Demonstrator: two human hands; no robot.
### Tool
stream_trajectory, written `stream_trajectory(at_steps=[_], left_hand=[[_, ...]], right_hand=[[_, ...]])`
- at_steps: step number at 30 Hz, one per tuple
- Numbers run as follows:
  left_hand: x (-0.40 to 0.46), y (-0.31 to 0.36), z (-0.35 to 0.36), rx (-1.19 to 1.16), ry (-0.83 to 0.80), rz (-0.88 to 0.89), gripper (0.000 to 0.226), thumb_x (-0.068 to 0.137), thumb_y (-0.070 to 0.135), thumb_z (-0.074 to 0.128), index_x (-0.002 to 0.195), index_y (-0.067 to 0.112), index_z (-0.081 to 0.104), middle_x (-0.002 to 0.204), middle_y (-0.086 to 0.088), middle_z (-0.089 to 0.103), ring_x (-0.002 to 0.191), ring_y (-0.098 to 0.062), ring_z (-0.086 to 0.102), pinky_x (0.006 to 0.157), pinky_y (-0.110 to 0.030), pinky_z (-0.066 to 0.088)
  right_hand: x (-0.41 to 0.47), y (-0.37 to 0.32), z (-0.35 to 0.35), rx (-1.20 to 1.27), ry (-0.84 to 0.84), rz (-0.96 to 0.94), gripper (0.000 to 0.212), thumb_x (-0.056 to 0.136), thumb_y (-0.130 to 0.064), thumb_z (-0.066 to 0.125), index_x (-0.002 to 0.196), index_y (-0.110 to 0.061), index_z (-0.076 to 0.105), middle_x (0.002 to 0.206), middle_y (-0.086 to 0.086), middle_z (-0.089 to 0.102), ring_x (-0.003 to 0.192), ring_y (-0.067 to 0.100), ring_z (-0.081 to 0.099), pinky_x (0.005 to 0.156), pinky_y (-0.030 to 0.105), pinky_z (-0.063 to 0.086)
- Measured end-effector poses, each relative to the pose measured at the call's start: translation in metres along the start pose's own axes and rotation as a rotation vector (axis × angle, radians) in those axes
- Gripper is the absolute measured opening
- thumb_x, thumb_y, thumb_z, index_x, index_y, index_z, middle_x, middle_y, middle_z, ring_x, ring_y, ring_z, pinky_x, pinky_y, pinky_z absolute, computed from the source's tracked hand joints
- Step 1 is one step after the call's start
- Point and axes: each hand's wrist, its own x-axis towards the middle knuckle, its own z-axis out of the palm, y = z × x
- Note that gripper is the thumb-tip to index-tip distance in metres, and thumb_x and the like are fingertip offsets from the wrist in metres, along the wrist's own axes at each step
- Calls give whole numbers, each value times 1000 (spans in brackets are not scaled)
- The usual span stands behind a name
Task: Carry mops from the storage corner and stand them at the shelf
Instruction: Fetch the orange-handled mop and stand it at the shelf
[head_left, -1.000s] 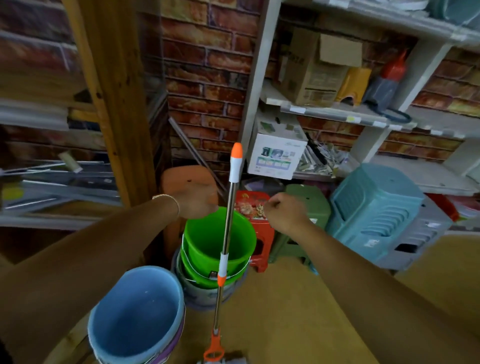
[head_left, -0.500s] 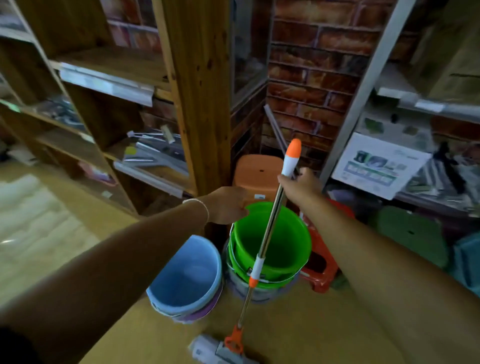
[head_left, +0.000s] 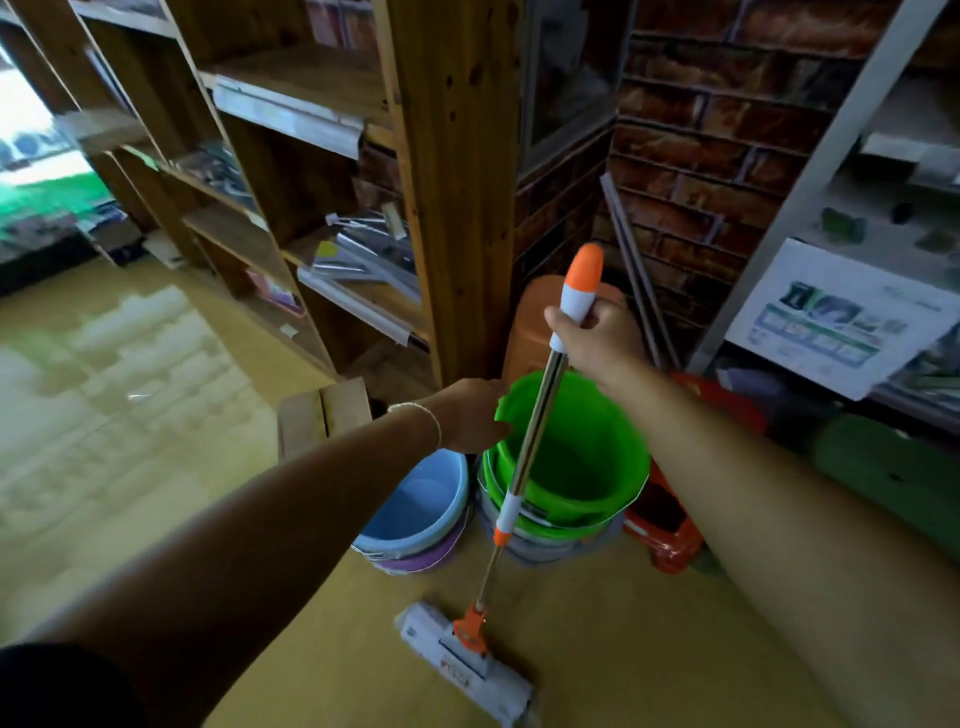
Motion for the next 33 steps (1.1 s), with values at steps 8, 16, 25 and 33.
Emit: stream_trajectory(at_steps=[8, 16, 25, 33], left_hand=[[-9, 3, 37, -258, 58, 5, 28, 93, 34, 59, 110, 11, 56, 103, -10, 65, 91, -24, 61, 77, -31, 48], [-72, -19, 66, -409, 89, 96, 28, 99, 28, 52, 110, 4, 58, 102, -18, 66, 90, -28, 60, 78, -35, 47], [-207, -101, 77, -583, 152, 56, 22, 98, 23, 53, 109, 7, 65, 101, -9, 69, 96, -23, 63, 91, -45, 52], [-350, -185, 60, -913, 310, 43, 14, 92, 16, 64, 102, 7, 65, 88, -2, 64, 74, 0, 54, 69, -16, 49]], right_hand=[[-84, -14, 4, -80, -33, -239, 27, 85, -43, 74, 77, -21, 60, 70, -6, 64, 69, 17, 62, 58, 27, 43], [-157, -17, 31, 3, -23, -272, 28, 91, -43, 67, 80, -19, 57, 68, -6, 61, 68, 17, 61, 58, 24, 43], [-281, -61, 110, 147, -244, -318, 41, 90, -48, 53, 100, -9, 61, 84, 8, 69, 81, 21, 68, 75, 40, 56], [-378, -167, 180, 175, -521, -536, 39, 86, -69, 47, 90, -31, 51, 70, 0, 57, 68, 23, 61, 71, 53, 55]])
